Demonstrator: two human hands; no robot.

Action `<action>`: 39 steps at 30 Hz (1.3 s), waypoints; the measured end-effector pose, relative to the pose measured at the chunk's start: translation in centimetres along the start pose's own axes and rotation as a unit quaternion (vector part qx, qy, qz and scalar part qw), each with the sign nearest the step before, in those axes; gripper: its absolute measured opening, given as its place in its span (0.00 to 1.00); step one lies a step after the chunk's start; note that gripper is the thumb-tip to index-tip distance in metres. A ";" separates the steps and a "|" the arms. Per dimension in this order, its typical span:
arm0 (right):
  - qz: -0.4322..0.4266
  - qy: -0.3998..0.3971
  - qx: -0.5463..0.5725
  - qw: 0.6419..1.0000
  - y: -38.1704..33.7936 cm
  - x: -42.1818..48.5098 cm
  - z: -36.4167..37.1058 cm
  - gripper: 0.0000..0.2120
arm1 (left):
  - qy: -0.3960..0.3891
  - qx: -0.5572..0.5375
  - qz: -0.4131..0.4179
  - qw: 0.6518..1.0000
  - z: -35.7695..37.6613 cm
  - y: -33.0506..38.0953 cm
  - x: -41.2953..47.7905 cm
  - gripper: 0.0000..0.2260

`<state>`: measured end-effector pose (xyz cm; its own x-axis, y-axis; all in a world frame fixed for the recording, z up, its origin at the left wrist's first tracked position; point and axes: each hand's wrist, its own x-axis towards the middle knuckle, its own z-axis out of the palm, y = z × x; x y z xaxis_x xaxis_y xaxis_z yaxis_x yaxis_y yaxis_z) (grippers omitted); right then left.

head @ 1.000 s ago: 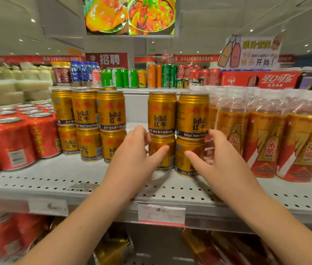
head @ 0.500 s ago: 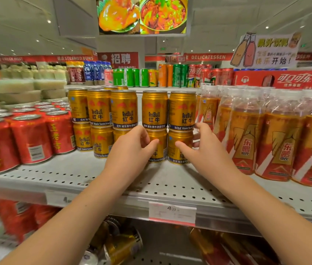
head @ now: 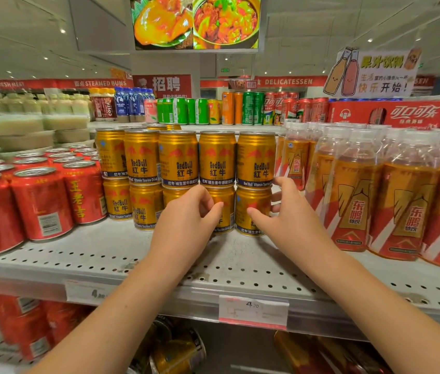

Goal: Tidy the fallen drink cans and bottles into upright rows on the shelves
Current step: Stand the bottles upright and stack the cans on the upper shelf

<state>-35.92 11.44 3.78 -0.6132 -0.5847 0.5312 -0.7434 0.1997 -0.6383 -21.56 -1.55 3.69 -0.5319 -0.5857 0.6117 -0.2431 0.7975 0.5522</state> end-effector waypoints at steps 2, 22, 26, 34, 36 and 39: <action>0.002 0.000 0.004 1.000 0.0 0.0 0.0 0.32 | -0.003 -0.006 0.002 1.000 -0.2 0.0 -0.1 0.10; -0.035 -0.044 -0.018 0.998 0.1 -3.4 0.5 0.14 | -0.028 0.092 -0.027 0.995 -1.6 -3.1 -0.4 0.03; -0.038 -0.069 -0.040 0.996 0.0 -3.9 0.1 0.14 | -0.025 0.088 -0.058 0.994 -2.5 -3.9 -0.5 0.03; -0.063 -0.089 -0.083 0.991 -0.8 -4.5 0.0 0.09 | -0.007 0.131 -0.050 0.990 -4.8 -5.8 0.2 0.03; -0.061 -0.090 -0.085 0.990 -1.0 -4.5 -0.1 0.09 | -0.028 0.140 -0.051 0.988 -4.6 -5.9 0.4 0.03; -0.062 -0.076 -0.094 0.991 -1.3 -4.9 -0.3 0.07 | -0.044 0.142 -0.056 0.987 -4.7 -5.9 0.1 0.04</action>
<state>-32.03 14.24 2.19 -0.4770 -0.7231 0.4995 -0.8560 0.2533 -0.4507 -16.39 -6.96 3.12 -0.5537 -0.6679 0.4973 -0.5156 0.7440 0.4250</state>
